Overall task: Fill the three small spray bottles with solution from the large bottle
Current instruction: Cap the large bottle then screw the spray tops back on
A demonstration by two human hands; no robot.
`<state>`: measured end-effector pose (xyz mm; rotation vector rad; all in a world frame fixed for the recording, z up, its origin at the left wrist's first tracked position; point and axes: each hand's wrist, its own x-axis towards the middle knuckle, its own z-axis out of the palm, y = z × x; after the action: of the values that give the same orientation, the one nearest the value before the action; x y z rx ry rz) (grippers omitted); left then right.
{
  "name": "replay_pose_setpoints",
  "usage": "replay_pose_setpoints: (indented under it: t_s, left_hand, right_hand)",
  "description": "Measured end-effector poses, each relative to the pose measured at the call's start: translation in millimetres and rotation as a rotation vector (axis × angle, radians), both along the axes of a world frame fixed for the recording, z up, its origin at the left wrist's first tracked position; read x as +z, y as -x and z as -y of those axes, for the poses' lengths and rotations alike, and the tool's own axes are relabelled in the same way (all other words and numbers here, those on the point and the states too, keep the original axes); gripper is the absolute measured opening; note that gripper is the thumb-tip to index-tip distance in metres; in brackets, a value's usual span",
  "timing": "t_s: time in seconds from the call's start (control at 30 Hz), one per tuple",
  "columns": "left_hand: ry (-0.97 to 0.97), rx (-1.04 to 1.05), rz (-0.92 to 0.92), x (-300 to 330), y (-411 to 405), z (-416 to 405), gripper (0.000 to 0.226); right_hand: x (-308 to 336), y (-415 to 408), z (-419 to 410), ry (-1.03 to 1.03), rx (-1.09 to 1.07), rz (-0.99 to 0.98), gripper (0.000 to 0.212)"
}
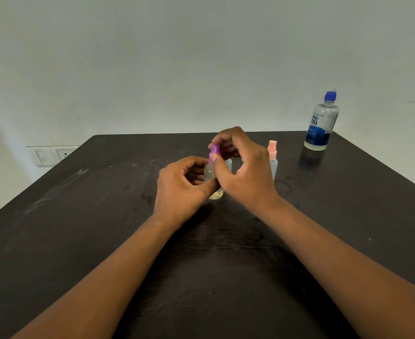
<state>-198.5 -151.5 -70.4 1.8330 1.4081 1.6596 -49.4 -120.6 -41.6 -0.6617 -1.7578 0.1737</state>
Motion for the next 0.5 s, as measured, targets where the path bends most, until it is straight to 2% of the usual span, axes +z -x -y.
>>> replay_pose_setpoints:
  t_s: [0.17, 0.33, 0.5]
  left_hand:
    - [0.000, -0.006, -0.027, -0.3, 0.0, -0.1, 0.030]
    - [-0.003, -0.035, 0.000, 2.0, 0.0, 2.2, 0.047]
    - [-0.005, 0.000, -0.013, 0.0, 1.5, -0.8, 0.029]
  right_hand:
    - [0.3, 0.2, -1.0, 0.014, -0.049, 0.001, 0.024]
    - [-1.3, -1.1, -1.3, -0.006, 0.014, 0.001, 0.016]
    - [-1.9, -0.8, -2.4, 0.011, 0.002, -0.005, 0.021]
